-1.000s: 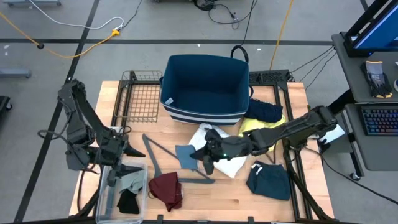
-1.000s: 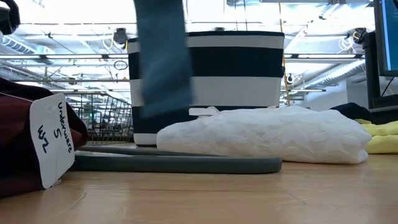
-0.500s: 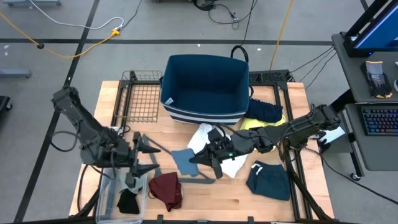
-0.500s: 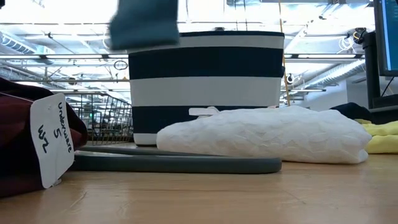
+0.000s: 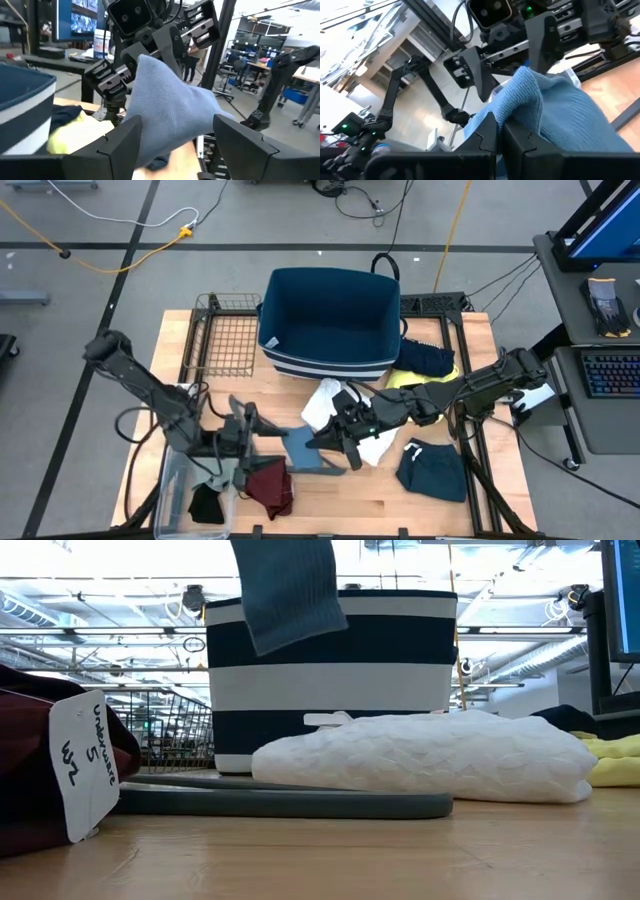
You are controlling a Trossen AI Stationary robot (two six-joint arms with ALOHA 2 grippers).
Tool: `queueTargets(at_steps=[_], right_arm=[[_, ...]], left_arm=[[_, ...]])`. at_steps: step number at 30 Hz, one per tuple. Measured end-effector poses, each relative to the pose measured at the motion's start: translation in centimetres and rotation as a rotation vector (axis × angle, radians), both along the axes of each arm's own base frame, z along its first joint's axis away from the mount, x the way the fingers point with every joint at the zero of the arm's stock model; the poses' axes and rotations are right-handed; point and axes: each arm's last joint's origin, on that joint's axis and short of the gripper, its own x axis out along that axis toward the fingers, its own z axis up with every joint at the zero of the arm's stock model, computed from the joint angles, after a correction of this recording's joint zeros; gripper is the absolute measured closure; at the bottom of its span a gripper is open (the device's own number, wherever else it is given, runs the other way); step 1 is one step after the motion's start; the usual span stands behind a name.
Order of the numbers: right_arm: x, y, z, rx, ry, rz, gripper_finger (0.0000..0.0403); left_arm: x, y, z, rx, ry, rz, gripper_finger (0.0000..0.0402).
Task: Pick & Place Cloths
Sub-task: Put the blue sock into the transparent bin
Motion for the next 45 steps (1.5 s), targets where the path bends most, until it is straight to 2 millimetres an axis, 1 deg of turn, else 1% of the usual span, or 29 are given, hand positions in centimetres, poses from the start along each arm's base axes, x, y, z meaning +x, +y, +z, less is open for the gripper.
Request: queueTargets(at_steps=[4,10,16,25,29,35,38,40,42,45], right_arm=[[0.0,0.0,0.0,0.021,0.007,0.022,0.0403],[0.1,-0.3,0.1,0.043,0.007,0.038,0.0403],[0.3,-0.7,0.2,0.084,0.008,0.056,0.0403],[0.5,-1.5,0.2,0.113,0.018,0.053,0.0403],[0.5,-1.5,0.2,0.114,0.018,0.051,0.0403],[0.5,-1.5,0.2,0.119,0.021,0.039,0.0403],[0.5,-1.5,0.2,0.119,0.021,0.039,0.0403],[0.5,-1.5,0.2,0.119,0.021,0.039,0.0403],[0.5,-1.5,0.2,0.119,0.021,0.039,0.0403],[0.5,-1.5,0.2,0.116,0.020,0.043,0.0398]], left_arm=[[0.7,-0.6,-0.2,0.101,-0.016,0.016,0.0153],[1.8,-1.5,0.2,0.276,-0.021,0.045,0.0153],[2.9,-2.3,0.5,0.417,0.028,0.084,0.0153],[4.0,-3.1,0.6,0.537,0.081,0.125,0.0153],[4.1,-2.8,0.7,0.577,0.095,0.171,0.0154],[4.6,-1.9,0.7,0.572,0.108,0.232,0.0158],[4.9,-1.5,0.7,0.552,0.111,0.247,0.0186],[5.1,-1.2,0.7,0.531,0.109,0.246,0.0221],[5.2,-1.1,0.7,0.505,0.103,0.229,0.0269],[5.3,-1.1,0.7,0.462,0.090,0.189,0.0360]])
